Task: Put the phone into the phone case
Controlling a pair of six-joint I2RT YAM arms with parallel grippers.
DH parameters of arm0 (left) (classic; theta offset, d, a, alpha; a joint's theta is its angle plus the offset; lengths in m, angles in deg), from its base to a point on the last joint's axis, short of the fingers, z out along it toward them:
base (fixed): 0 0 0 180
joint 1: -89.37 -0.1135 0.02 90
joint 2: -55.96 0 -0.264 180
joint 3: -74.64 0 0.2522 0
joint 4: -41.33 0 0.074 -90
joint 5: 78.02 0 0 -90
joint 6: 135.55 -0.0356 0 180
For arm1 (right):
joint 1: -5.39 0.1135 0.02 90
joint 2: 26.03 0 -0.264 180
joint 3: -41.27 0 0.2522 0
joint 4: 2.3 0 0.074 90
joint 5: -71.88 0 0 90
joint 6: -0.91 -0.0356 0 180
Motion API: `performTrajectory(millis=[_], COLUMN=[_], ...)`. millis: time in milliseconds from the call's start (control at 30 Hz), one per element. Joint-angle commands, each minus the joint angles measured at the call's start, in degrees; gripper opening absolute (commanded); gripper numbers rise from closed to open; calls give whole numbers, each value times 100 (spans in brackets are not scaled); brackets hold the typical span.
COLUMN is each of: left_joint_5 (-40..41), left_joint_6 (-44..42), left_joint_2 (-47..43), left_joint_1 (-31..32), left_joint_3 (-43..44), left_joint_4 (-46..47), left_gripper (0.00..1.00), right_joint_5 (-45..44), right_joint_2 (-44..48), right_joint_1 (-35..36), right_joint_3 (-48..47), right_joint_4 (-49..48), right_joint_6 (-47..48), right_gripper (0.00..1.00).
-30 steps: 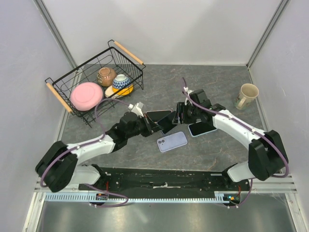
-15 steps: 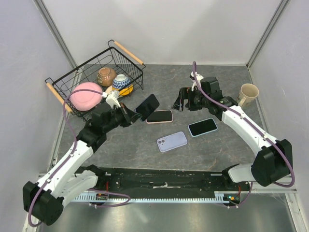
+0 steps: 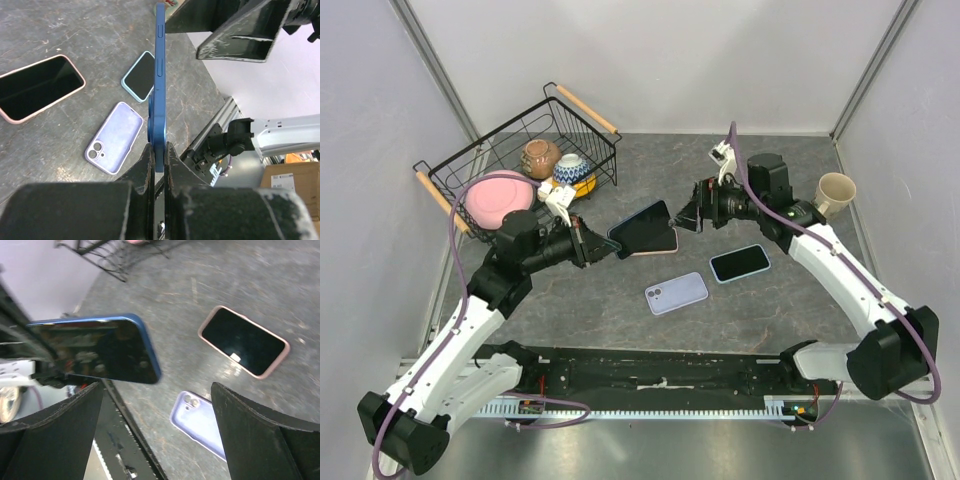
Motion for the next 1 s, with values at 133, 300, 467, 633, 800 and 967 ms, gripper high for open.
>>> performTrajectory(millis=[133,300,467,633,800,967], left_joint_5=[-1074,-1497,-1813,-2025,-2086,-2034], left_joint_6=[230,539,645,671,645,645], left_joint_2=[-117,-20,77,77,103,86], left_joint_1=[-27,-18,-27,-27,-18,-27], left_joint_3=[-56,-171,-153,-101,-144,-188], left_joint_4=[1604,2466,2748,2836,2827,2836], left_gripper=[2,2,2,2,2,2], right_joint_5=[2064,2408,2531,2496,2628,2803], right_joint_2=[491,570,640,737,737,772], right_joint_1=[-13,-13,-13,-101,-101,-110], right_joint_3=[225,279,208,244,94,94], right_joint_4=[-1573,-1759,-1830,-1777,-1777,-1777], right_joint_6=[-630,-710,-815,-798,-859,-921], right_gripper=[91,87,73,66,57,45])
